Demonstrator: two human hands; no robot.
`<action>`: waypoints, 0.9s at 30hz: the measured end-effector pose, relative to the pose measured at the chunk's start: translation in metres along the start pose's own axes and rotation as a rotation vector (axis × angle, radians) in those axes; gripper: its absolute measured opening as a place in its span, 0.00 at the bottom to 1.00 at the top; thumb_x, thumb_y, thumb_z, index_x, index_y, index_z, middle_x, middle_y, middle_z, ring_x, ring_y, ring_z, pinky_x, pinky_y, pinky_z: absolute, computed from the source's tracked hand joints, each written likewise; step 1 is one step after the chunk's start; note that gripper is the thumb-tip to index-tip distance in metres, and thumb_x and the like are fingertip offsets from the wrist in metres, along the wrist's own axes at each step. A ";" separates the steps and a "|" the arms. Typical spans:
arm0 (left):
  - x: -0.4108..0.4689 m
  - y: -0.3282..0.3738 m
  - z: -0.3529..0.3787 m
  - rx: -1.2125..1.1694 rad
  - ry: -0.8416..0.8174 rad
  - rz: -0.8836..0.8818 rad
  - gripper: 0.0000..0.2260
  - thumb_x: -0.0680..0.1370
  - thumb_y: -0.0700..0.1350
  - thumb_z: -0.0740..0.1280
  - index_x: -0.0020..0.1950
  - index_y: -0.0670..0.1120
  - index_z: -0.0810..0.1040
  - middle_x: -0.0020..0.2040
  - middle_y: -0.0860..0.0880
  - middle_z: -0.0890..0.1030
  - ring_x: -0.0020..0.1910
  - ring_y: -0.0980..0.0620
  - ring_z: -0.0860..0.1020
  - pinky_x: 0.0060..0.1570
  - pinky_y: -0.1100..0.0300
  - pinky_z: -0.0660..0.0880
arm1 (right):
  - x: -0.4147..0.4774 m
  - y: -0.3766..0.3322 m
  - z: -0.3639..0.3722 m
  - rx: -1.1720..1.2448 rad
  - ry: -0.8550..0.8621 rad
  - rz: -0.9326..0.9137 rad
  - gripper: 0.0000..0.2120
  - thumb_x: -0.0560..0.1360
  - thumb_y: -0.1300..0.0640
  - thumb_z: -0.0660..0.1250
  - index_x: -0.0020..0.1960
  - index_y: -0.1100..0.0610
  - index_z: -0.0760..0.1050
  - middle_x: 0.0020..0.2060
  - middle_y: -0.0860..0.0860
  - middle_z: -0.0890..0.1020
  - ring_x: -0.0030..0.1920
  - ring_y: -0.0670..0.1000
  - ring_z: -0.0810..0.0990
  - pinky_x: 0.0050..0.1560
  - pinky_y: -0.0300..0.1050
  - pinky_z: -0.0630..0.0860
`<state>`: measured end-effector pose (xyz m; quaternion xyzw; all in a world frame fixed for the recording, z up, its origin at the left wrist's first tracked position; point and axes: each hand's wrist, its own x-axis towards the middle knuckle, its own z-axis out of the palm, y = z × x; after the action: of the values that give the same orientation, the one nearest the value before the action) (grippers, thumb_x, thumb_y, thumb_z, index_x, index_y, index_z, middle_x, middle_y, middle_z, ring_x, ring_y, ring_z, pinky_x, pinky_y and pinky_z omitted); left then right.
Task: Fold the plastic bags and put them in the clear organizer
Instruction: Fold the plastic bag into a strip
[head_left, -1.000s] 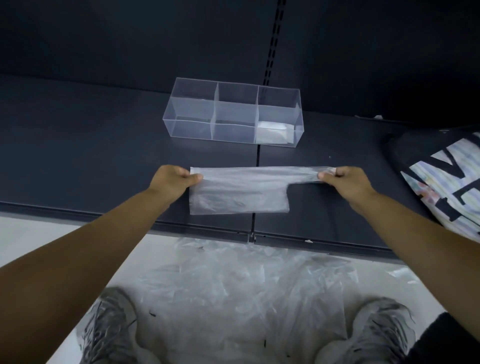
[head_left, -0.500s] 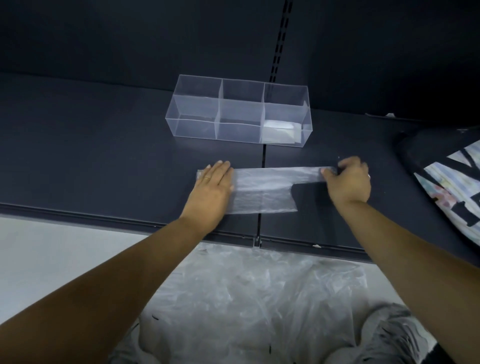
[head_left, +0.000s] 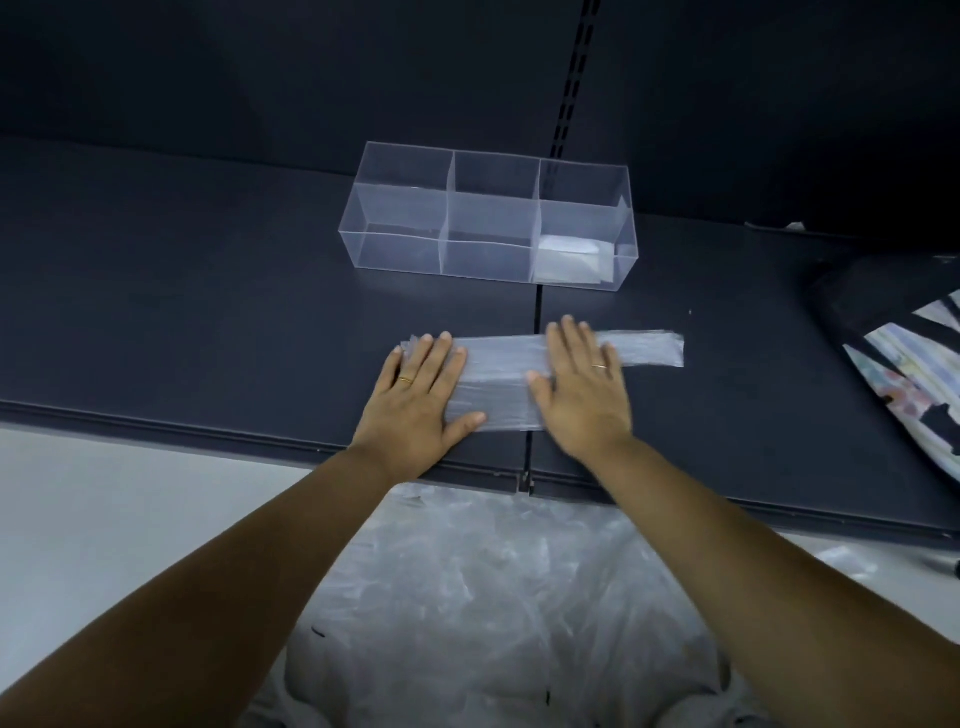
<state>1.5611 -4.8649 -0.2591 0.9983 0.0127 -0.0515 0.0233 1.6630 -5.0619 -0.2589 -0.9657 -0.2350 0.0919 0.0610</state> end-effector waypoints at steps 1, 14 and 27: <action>-0.001 -0.006 0.000 -0.001 0.000 -0.006 0.40 0.73 0.69 0.35 0.79 0.47 0.45 0.79 0.47 0.46 0.78 0.49 0.43 0.75 0.49 0.38 | -0.001 0.018 -0.002 -0.025 0.003 0.038 0.31 0.80 0.40 0.40 0.79 0.53 0.41 0.78 0.51 0.43 0.77 0.50 0.39 0.75 0.51 0.36; -0.029 -0.010 -0.015 -0.103 0.169 -0.095 0.30 0.81 0.55 0.56 0.78 0.41 0.53 0.78 0.43 0.54 0.78 0.46 0.51 0.74 0.47 0.42 | -0.054 0.059 -0.034 0.233 0.169 -0.154 0.19 0.72 0.52 0.72 0.61 0.54 0.75 0.60 0.52 0.73 0.62 0.55 0.71 0.60 0.51 0.65; -0.019 0.052 -0.016 -0.312 0.166 0.051 0.23 0.78 0.49 0.68 0.70 0.43 0.72 0.70 0.47 0.72 0.69 0.47 0.71 0.70 0.54 0.63 | -0.048 0.047 -0.064 0.551 -0.172 -0.049 0.06 0.77 0.59 0.66 0.42 0.53 0.76 0.44 0.45 0.72 0.47 0.49 0.74 0.48 0.30 0.68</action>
<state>1.5448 -4.9162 -0.2385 0.9834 -0.0028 0.0341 0.1782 1.6555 -5.1304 -0.1968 -0.8955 -0.2288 0.2321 0.3032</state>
